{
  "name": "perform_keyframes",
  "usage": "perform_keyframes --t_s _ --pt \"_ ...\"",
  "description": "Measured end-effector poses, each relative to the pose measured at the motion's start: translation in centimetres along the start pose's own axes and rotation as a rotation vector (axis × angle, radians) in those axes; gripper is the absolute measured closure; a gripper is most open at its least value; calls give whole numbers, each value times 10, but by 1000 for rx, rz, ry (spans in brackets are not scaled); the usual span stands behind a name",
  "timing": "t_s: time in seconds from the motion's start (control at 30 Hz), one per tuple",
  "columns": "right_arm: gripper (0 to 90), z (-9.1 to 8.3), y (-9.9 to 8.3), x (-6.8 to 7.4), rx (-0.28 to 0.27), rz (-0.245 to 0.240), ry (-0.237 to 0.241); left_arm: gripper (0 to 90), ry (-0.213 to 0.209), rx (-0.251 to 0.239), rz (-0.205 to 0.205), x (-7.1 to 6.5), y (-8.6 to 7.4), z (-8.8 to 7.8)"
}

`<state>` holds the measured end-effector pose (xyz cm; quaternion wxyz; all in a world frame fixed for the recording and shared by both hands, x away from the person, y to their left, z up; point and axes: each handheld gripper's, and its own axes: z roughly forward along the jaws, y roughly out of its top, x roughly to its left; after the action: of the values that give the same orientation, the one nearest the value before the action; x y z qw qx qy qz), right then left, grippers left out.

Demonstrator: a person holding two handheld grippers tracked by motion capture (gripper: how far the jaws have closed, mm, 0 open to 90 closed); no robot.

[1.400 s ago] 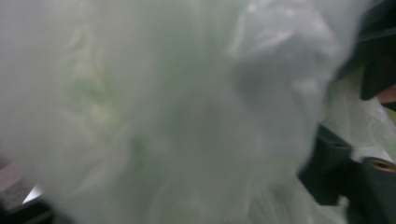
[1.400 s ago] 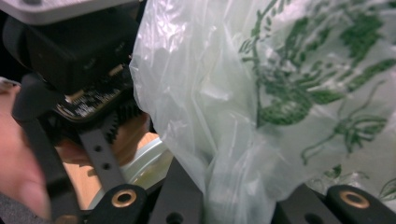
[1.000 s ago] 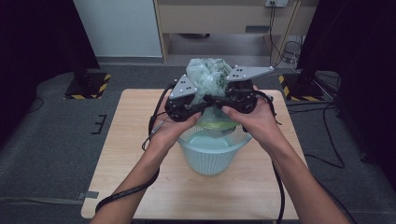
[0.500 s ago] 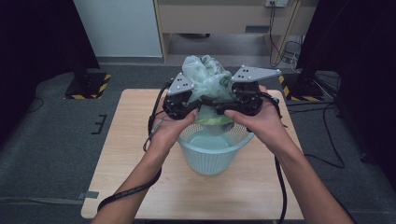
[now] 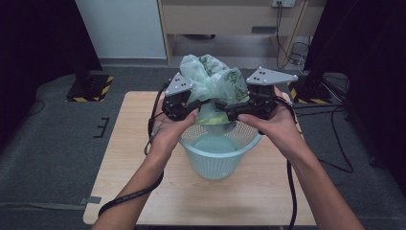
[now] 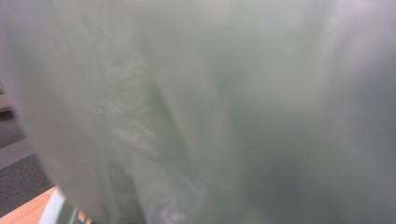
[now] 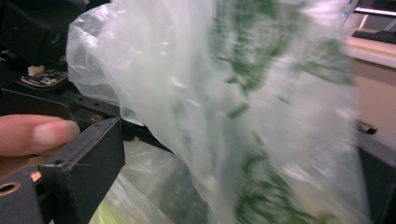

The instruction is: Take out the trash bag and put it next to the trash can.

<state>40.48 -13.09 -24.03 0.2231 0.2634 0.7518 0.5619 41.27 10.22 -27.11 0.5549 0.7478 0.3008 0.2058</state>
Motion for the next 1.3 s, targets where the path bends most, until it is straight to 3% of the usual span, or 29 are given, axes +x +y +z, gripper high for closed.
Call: perform_keyframes --t_s 0.53,1.3 --pt "31 -16 -14 -22 5 51 -55 881 11 -43 -64 18 -7 -14" --pt "33 -22 -41 -56 41 156 -190 879 20 -90 -59 23 -3 -27"
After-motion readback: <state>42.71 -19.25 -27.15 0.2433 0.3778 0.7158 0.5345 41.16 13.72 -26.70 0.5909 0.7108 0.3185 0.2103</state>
